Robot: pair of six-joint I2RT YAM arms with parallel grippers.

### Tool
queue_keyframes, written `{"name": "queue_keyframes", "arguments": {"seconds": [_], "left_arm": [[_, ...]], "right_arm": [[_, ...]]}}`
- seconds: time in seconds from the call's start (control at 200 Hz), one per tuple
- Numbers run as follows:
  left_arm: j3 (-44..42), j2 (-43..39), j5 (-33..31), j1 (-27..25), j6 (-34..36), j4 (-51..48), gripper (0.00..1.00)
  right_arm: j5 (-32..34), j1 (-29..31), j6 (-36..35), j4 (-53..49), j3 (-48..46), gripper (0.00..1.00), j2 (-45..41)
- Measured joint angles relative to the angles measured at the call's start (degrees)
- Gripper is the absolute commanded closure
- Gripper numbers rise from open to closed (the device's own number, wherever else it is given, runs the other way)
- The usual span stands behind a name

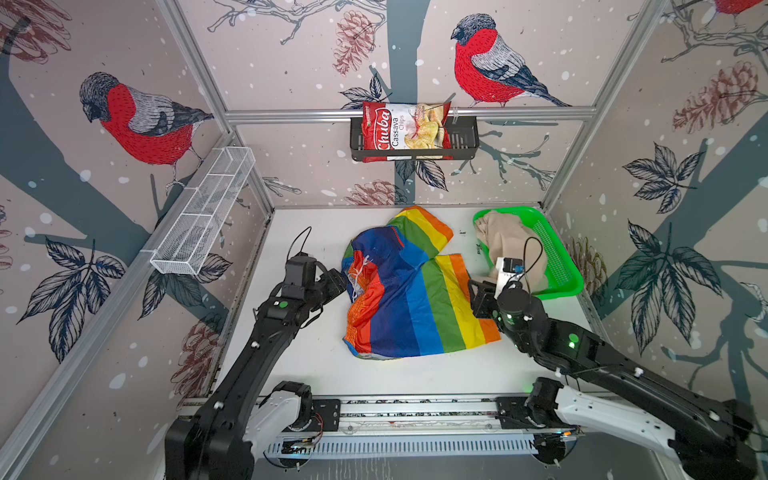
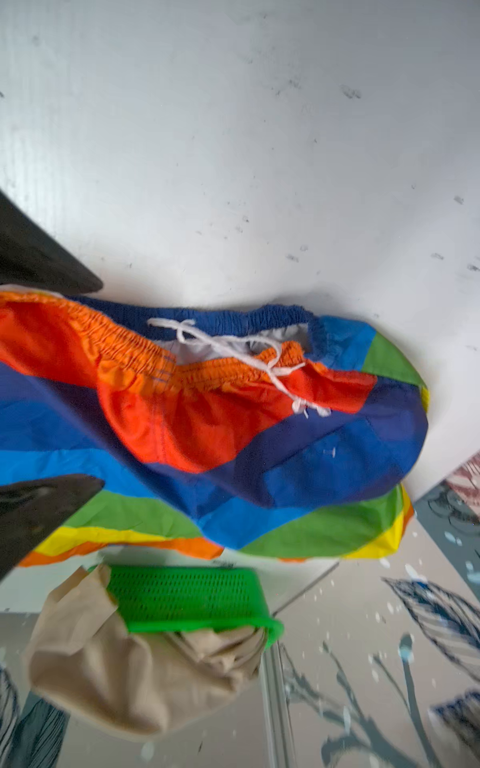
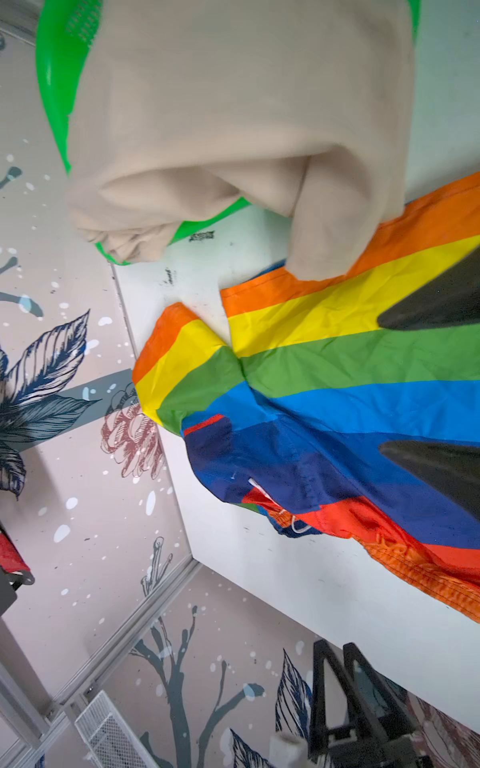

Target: Fold and stack the shorts

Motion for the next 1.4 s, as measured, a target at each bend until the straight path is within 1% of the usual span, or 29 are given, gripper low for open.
{"name": "queue_keyframes", "arguments": {"seconds": [0.05, 0.15, 0.21, 0.26, 0.41, 0.465, 0.565, 0.605, 0.665, 0.72, 0.785, 0.815, 0.91, 1.011, 1.101, 1.191, 1.286, 1.401], "left_arm": [[0.37, 4.09, -0.96, 0.02, -0.02, 2.69, 0.43], [2.82, 12.13, -1.20, 0.02, -0.35, 7.30, 0.29], [4.85, 16.37, -1.14, 0.02, -0.48, 9.33, 0.25], [6.80, 20.15, -1.09, 0.02, -0.46, 10.91, 0.24], [10.91, 29.16, -1.07, 0.02, 0.00, 12.90, 0.27], [11.56, 31.45, -1.51, 0.02, 0.13, 13.35, 0.28], [12.52, 34.71, -3.37, 0.04, 0.44, 13.44, 0.29], [12.74, 35.60, -3.76, 0.04, 0.44, 13.60, 0.31], [12.98, 37.00, -3.74, 0.07, 0.42, 14.56, 0.38], [13.18, 38.18, -3.74, 0.09, 0.39, 15.30, 0.46], [13.29, 39.45, -3.76, 0.09, 0.35, 16.06, 0.62], [13.55, 40.04, -3.80, 0.09, 0.39, 16.11, 0.73], [15.67, 41.72, -4.00, 0.11, 0.39, 15.91, 1.00], [18.12, 43.28, -5.42, 0.48, 0.83, 15.78, 1.00], [19.06, 44.26, -6.45, 1.97, 0.70, 15.30, 1.00], [19.15, 45.00, -6.51, 4.87, 0.26, 15.26, 1.00], [19.17, 45.92, -5.84, 8.09, -0.11, 16.06, 1.00], [19.23, 46.93, -4.17, 11.30, -0.17, 17.27, 1.00]], "right_arm": [[-1.44, -1.70, -0.68, 1.62, 0.39, 0.67, 3.80], [-4.85, -4.59, -1.29, 3.08, 1.81, 0.67, 12.28], [-6.38, -6.25, -1.07, 3.02, 2.78, 0.66, 16.85], [-8.00, -7.54, -1.05, 3.80, 3.21, 0.65, 20.17], [-14.01, -10.78, -0.96, 5.86, 3.50, 0.65, 29.44], [-16.02, -11.52, -1.18, 7.23, 3.74, 0.65, 31.65], [-19.96, -12.96, -1.42, 10.19, 3.96, 0.62, 34.42], [-21.27, -13.70, -1.55, 11.17, 4.02, 0.61, 35.36], [-22.88, -14.71, -1.57, 12.37, 4.28, 0.61, 36.94], [-23.82, -15.37, -1.60, 13.38, 4.46, 0.61, 38.49], [-24.72, -15.74, -1.60, 14.01, 4.44, 0.61, 40.28], [-25.44, -15.91, -1.57, 14.23, 4.35, 0.61, 41.11], [-26.67, -16.92, -1.53, 14.82, 3.65, 0.63, 43.17], [-26.80, -17.77, -1.29, 15.08, 2.38, 0.65, 43.98], [-27.02, -18.27, -0.87, 15.52, 0.61, 0.68, 43.80], [-26.88, -19.32, 0.42, 15.56, -1.68, 0.69, 42.77], [-26.69, -20.57, 1.33, 16.50, -4.24, 0.74, 41.92], [-26.08, -20.96, 3.04, 20.35, -7.52, 0.78, 40.85]]}}
